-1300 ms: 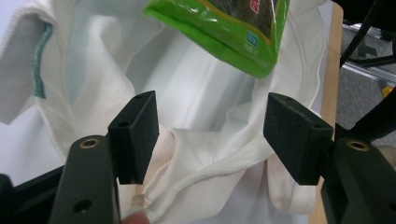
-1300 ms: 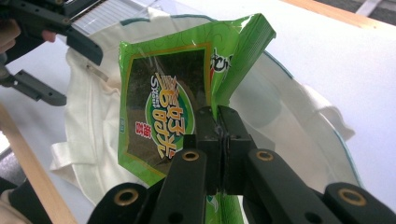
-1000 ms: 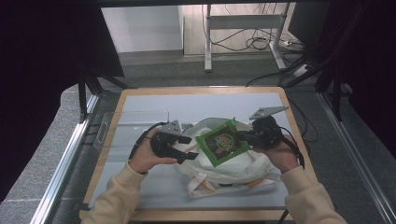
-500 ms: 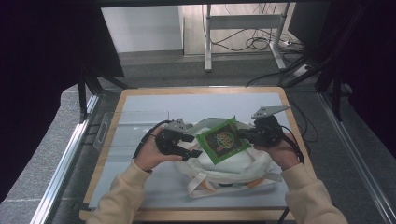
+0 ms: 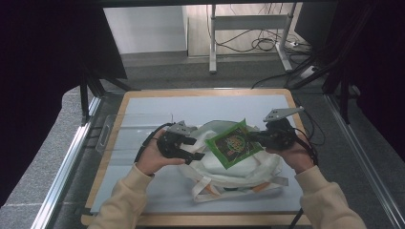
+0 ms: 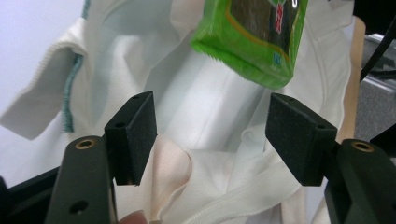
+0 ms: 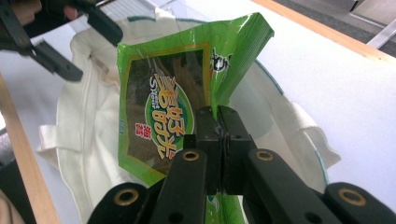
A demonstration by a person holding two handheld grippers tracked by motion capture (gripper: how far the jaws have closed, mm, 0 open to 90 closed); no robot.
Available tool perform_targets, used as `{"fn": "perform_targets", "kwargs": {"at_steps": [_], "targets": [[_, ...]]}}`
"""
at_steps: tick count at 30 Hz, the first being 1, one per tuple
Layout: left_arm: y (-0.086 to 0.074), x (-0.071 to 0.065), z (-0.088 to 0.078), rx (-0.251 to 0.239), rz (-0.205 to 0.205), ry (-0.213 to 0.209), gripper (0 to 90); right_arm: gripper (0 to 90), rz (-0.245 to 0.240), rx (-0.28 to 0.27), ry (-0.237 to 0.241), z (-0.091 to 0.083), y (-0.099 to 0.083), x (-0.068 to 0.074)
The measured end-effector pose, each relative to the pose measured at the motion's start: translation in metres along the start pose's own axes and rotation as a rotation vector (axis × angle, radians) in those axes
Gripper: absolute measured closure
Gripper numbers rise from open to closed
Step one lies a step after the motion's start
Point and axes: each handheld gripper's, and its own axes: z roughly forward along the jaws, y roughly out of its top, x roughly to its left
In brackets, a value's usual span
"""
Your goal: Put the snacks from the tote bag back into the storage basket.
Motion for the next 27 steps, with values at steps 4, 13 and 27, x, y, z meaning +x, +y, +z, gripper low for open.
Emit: {"fn": "perform_targets", "kwargs": {"at_steps": [4, 13, 27], "targets": [[0.007, 0.001, -0.005, -0.021, 0.005, -0.002, 33.5, 87.0, -0.026, 0.014, 0.006, 0.002, 0.001, 0.003], [0.022, 0.001, -0.003, 0.006, 0.054, -0.023, 33.1, 87.0, -0.103, 0.027, 0.040, 0.010, 0.006, 0.013], [0.025, -0.001, 0.026, 0.141, 0.134, -0.128, 67.0, 86.4, -0.231, -0.027, 0.073, 0.015, 0.013, 0.024]]}}
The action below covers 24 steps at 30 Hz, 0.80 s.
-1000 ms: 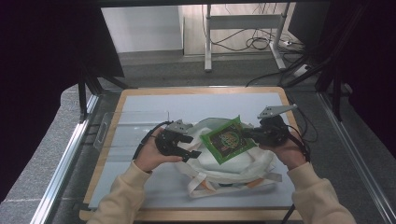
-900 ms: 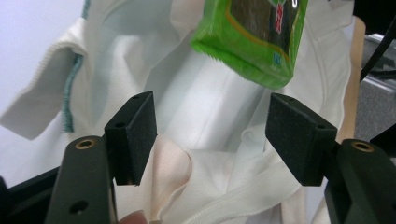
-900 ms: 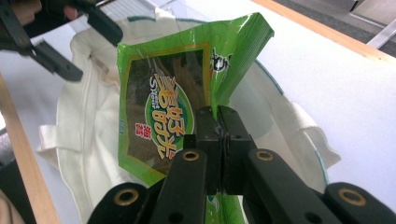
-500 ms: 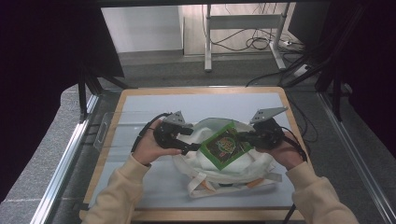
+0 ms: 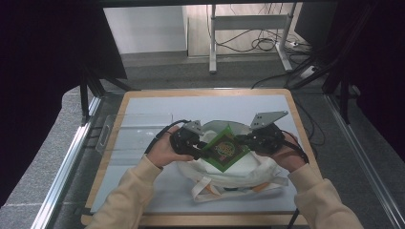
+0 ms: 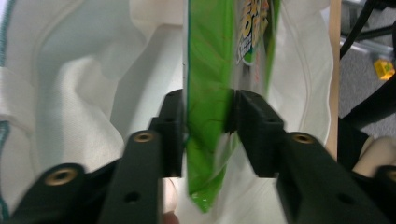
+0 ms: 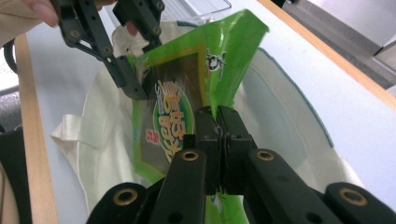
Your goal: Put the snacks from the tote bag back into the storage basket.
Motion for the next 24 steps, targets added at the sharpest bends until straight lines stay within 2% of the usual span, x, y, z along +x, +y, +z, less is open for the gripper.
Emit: {"fn": "perform_targets", "kwargs": {"at_steps": [3, 9, 11, 13, 16, 21, 24], "targets": [[-0.002, 0.001, -0.001, -0.010, -0.021, -0.020, 71.4, 85.8, -0.009, -0.007, -0.001, 0.000, 0.000, 0.000], [-0.005, 0.001, -0.001, -0.014, -0.047, -0.016, 73.5, 80.4, 0.027, -0.032, 0.010, 0.001, -0.002, -0.003], [-0.006, 0.001, -0.002, -0.021, -0.057, -0.011, 73.5, 73.0, 0.034, -0.059, 0.001, 0.000, -0.003, -0.004], [-0.008, 0.000, -0.003, -0.032, -0.062, -0.009, 73.5, 61.9, 0.052, -0.105, -0.009, -0.002, -0.005, -0.004], [-0.012, -0.002, -0.004, -0.081, -0.096, -0.009, 73.4, 47.1, 0.089, -0.146, -0.031, -0.009, -0.007, -0.004], [-0.017, -0.006, -0.007, -0.104, -0.083, 0.002, 73.3, 39.6, 0.159, -0.189, -0.059, -0.016, -0.017, -0.003], [-0.020, -0.007, -0.008, -0.120, -0.094, 0.004, 73.3, 38.0, 0.196, -0.219, -0.072, -0.018, -0.023, -0.003]]}}
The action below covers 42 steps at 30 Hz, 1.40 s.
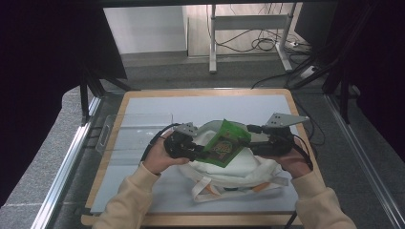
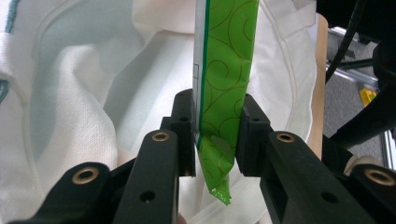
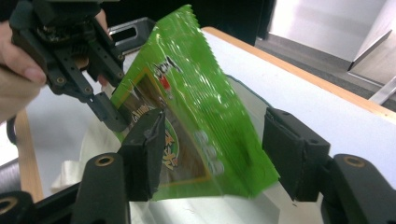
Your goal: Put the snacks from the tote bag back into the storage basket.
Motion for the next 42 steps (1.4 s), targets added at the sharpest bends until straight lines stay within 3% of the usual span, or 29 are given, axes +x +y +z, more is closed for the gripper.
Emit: {"fn": "perform_targets", "kwargs": {"at_steps": [4, 7, 13, 19, 21, 26, 42], "targets": [[-0.004, 0.002, -0.003, -0.016, -0.013, 0.008, 73.2, 38.2, 0.057, 0.004, -0.046, -0.002, -0.006, 0.000], [-0.005, 0.003, -0.006, -0.035, -0.020, 0.011, 73.1, 38.2, 0.094, 0.038, -0.089, 0.001, -0.012, 0.000], [-0.007, -0.001, -0.009, -0.050, -0.013, 0.023, 73.1, 36.8, 0.142, 0.061, -0.091, 0.007, -0.024, 0.008], [-0.010, -0.004, -0.009, -0.056, -0.025, 0.039, 73.0, 36.2, 0.182, 0.029, -0.078, 0.011, -0.038, 0.015], [-0.011, -0.003, -0.010, -0.057, -0.021, 0.038, 73.1, 35.5, 0.171, 0.057, -0.086, 0.012, -0.041, 0.015], [-0.010, -0.003, -0.011, -0.072, -0.017, 0.036, 73.1, 35.4, 0.184, 0.047, -0.100, 0.011, -0.047, 0.016], [-0.012, -0.001, -0.018, -0.122, -0.027, 0.021, 73.0, 33.2, 0.171, 0.087, -0.003, 0.030, -0.050, 0.034]]}}
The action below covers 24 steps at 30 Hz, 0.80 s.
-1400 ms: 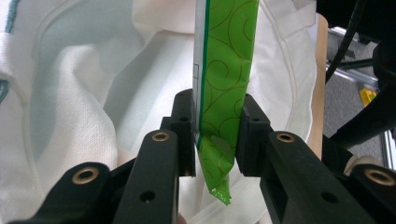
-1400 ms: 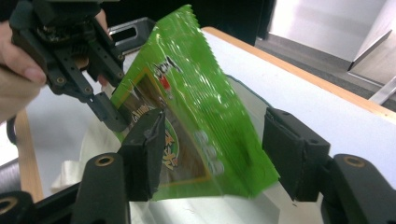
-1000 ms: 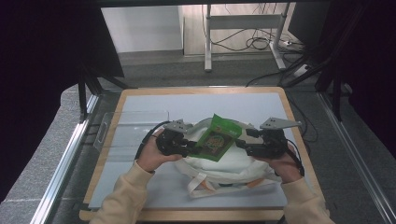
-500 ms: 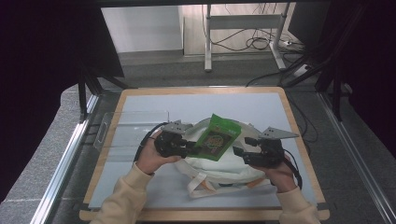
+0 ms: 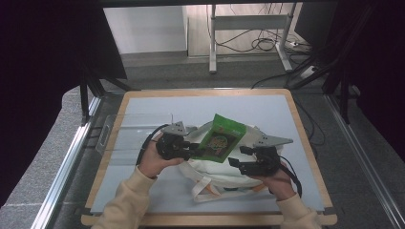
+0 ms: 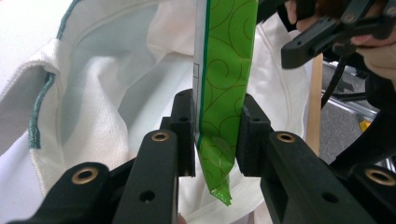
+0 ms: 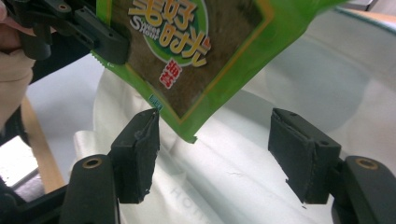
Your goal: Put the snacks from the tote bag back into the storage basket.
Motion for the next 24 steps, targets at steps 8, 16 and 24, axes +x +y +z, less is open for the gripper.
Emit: {"fn": "perform_targets", "kwargs": {"at_steps": [8, 16, 24], "targets": [[0.002, -0.004, -0.001, -0.030, -0.004, -0.065, 73.0, 32.3, 0.019, -0.006, 0.055, 0.011, -0.005, 0.001], [0.001, -0.004, -0.002, -0.044, -0.006, -0.121, 73.0, 33.3, 0.003, -0.040, 0.097, 0.018, -0.006, 0.005], [0.001, -0.005, 0.001, -0.044, -0.004, -0.163, 73.0, 40.8, -0.011, -0.110, 0.162, 0.016, -0.005, 0.003]]}}
